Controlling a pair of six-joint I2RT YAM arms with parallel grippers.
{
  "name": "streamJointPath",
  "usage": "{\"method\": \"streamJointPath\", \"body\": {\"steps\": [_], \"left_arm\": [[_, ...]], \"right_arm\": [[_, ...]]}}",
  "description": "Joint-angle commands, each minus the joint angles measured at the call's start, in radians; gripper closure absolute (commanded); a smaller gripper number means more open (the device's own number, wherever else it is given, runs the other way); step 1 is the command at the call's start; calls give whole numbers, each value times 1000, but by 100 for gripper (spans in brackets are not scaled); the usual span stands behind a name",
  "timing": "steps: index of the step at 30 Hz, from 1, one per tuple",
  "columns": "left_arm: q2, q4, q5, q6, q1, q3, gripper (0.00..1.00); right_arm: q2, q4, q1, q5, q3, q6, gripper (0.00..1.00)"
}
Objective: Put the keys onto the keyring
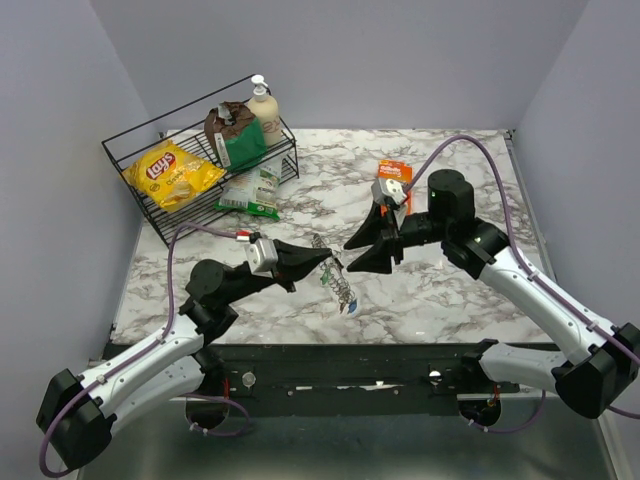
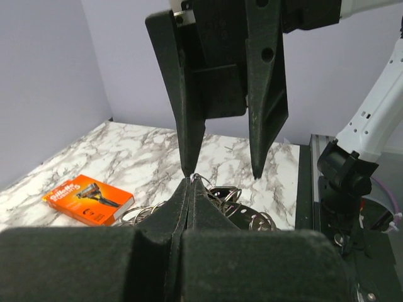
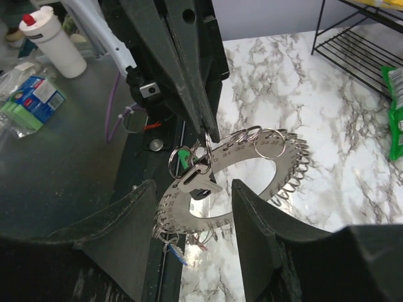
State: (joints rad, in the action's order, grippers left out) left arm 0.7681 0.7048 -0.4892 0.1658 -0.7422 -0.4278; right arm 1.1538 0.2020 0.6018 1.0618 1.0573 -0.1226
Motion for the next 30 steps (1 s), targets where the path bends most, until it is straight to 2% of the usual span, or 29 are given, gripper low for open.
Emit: {"method": "streamJointPath", "body": {"steps": [1, 6, 16, 21, 27, 30], "left_arm": [[-7, 125, 14, 1, -5, 1, 100], [-6, 102, -14, -20, -5, -9, 100], [-7, 68, -43, -40, -5, -20, 100], [-4, 73, -52, -38, -5, -25, 100], [7, 68, -61, -45, -5, -34, 100], [11, 68, -69, -46, -5, -37, 100]], "right_arm": [[26, -19, -2, 70, 27, 12, 41], [53, -24, -2, 49, 43, 44, 46], [47, -72, -2, 35, 52, 109, 47], [57, -105, -2, 47, 53, 152, 51], [70, -105, -2, 40, 53, 158, 58], [80, -105, -2, 41, 52, 163, 68]]}}
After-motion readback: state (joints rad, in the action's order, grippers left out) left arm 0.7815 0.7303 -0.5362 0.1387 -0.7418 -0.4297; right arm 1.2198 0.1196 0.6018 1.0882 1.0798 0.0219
